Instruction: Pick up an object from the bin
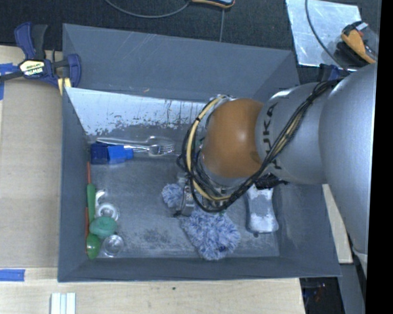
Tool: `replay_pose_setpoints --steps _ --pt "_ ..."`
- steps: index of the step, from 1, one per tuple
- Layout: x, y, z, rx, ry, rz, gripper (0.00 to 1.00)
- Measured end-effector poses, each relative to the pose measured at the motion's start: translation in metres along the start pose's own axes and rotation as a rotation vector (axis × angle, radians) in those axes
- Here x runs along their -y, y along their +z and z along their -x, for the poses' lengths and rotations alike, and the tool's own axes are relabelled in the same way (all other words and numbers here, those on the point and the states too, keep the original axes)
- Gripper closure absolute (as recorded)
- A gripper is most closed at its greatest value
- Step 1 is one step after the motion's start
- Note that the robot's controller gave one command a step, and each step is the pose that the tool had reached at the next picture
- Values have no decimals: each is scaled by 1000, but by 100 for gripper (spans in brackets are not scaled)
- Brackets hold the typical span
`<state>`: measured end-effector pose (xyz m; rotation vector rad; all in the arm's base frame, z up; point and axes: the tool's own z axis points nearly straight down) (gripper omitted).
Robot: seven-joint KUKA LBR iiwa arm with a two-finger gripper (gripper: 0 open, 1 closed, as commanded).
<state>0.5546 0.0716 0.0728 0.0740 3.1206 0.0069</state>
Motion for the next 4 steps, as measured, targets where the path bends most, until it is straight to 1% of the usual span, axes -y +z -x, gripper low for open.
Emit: replay_pose_setpoints --steps 1,2,3,4 --pt "0 -41 0 -1 1 0 100" --pt "0 -52 0 0 1 0 100" --pt "1 -71 0 0 2 1 100" --pt "1 -105 1 0 3 1 100"
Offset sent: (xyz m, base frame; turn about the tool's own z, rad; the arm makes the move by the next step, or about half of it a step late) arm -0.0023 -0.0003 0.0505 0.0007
